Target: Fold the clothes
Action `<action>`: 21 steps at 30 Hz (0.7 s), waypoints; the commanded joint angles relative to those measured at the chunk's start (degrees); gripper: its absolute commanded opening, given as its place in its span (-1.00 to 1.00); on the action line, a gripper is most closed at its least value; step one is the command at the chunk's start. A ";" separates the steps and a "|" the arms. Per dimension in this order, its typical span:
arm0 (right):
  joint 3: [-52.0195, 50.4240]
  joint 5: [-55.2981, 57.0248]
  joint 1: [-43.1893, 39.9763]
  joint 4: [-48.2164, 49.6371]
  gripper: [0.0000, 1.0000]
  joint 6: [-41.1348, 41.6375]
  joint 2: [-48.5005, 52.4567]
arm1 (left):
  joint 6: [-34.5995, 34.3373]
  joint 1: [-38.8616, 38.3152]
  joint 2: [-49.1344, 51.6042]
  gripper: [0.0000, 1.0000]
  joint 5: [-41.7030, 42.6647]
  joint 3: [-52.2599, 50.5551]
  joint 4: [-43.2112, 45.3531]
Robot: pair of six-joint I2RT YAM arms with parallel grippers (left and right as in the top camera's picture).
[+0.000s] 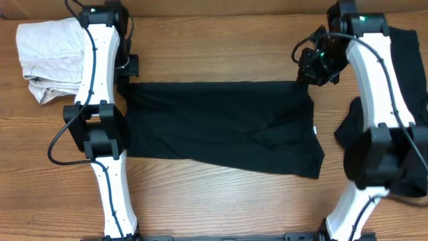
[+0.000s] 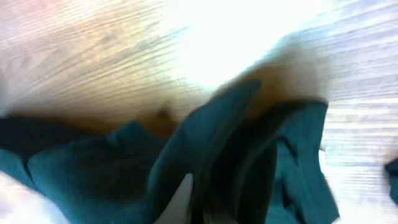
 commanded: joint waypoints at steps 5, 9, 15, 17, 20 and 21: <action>-27.85 10.01 3.93 16.13 -0.92 10.45 -16.33 | 2.95 0.57 0.37 -0.92 3.34 -1.42 -0.13; -40.96 11.08 4.15 24.37 -0.92 12.35 -20.13 | 5.40 -0.44 0.37 -0.91 5.11 -1.46 -1.14; -49.53 12.09 4.02 27.30 -0.92 13.49 -20.26 | 5.95 -2.19 0.37 -0.91 6.62 -5.40 -1.16; -50.66 12.04 3.67 27.85 -0.92 13.49 -20.26 | 6.38 -2.49 0.37 -0.92 6.45 -8.46 -1.16; -50.90 12.04 3.48 27.80 -0.85 13.46 -20.26 | 6.78 -2.58 0.37 -0.91 6.38 -13.00 -1.16; -50.88 12.02 3.48 27.85 -0.82 13.49 -20.26 | 6.78 -2.56 0.37 -0.92 6.38 -14.36 -1.16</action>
